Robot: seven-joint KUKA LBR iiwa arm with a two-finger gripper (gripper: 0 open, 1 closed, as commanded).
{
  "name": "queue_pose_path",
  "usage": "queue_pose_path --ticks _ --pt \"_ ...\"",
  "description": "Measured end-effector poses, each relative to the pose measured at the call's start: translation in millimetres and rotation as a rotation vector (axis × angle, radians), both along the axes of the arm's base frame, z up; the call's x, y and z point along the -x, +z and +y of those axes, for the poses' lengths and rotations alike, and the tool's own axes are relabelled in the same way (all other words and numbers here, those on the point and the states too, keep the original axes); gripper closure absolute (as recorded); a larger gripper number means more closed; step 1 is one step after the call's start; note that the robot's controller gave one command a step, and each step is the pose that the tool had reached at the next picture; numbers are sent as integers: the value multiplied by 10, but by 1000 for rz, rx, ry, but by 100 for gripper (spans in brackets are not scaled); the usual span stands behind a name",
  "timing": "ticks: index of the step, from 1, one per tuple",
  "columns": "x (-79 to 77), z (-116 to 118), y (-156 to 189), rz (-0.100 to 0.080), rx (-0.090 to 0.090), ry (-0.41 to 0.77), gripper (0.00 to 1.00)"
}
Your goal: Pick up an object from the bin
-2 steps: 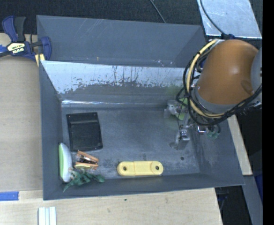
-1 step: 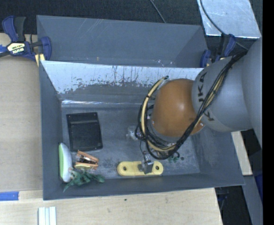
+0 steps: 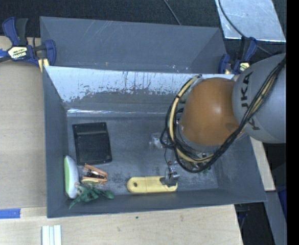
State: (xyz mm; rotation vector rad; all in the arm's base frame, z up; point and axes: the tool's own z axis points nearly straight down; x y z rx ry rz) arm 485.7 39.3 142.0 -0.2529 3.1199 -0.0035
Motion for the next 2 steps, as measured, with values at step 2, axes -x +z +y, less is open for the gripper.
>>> queue_pose_path --ticks 2 --pt "0 263 -707 1 -1 7 0"
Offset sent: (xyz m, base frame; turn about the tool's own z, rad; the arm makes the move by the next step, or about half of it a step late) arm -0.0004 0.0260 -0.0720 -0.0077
